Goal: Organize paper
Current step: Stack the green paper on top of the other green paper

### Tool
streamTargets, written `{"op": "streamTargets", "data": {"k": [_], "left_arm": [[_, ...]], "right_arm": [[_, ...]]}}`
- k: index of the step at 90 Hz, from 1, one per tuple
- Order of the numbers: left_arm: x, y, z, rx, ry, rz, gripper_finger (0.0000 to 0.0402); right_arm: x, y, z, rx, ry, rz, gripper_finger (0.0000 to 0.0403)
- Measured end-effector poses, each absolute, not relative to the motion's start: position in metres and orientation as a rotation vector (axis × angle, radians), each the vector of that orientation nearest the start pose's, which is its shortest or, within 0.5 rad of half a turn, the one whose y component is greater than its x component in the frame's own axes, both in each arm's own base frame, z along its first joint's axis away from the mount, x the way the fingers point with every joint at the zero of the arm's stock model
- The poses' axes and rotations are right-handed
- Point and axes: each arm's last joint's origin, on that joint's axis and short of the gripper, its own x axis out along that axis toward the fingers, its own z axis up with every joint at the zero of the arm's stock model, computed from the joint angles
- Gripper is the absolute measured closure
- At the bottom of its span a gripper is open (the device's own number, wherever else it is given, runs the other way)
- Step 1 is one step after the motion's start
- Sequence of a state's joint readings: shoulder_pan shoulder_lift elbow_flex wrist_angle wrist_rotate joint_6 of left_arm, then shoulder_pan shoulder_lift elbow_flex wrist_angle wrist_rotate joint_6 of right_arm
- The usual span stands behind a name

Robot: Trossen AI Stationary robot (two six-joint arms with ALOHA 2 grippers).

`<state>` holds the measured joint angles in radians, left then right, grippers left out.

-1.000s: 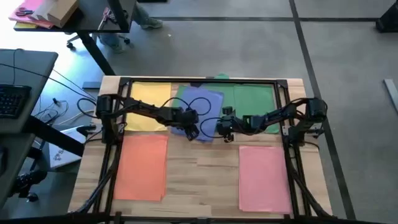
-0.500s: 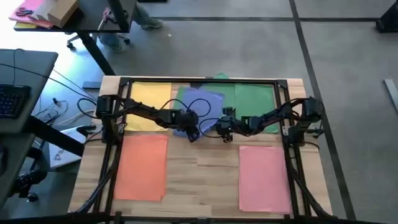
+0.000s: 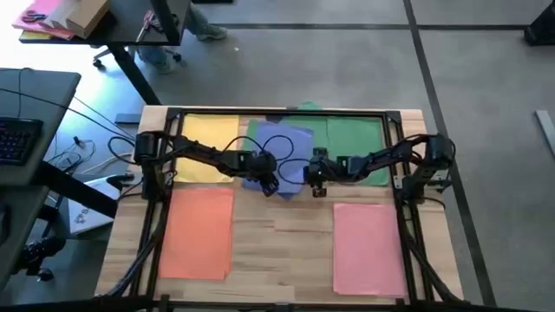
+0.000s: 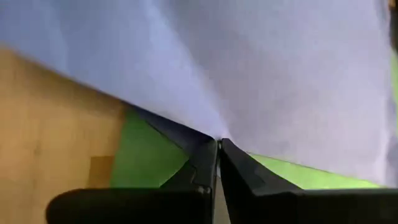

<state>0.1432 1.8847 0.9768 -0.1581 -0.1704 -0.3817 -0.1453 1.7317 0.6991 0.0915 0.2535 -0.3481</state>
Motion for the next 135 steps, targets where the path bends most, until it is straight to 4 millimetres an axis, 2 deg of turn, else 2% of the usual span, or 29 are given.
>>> {"op": "streamTargets", "data": {"k": [39,66,86,98,111,121,135], "left_arm": [[0.342,0.055,0.114,-0.327,1.000,0.489,0.0257],[0.343,0.055,0.115,-0.326,0.986,0.488,0.0257],[0.344,0.055,0.115,-0.327,0.976,0.486,0.0257],[0.344,0.055,0.115,-0.327,0.975,0.486,0.0257],[0.344,0.055,0.115,-0.327,0.975,0.487,0.0257],[0.344,0.055,0.115,-0.324,0.974,0.490,0.0257],[0.344,0.055,0.115,-0.321,0.973,0.495,0.0257]], "right_arm": [[0.290,-0.061,0.109,-0.460,1.034,-0.302,0.0308],[0.294,-0.061,0.111,-0.599,1.009,-0.246,0.0299],[0.295,-0.062,0.107,-0.643,1.012,-0.218,0.0308],[0.295,-0.065,0.106,-0.597,1.007,-0.262,0.0331],[0.293,-0.071,0.107,-0.572,1.027,-0.395,0.0367],[0.291,-0.075,0.106,-0.554,1.062,-0.376,0.0395],[0.296,-0.080,0.113,-0.533,1.100,-0.344,0.0402]]}}
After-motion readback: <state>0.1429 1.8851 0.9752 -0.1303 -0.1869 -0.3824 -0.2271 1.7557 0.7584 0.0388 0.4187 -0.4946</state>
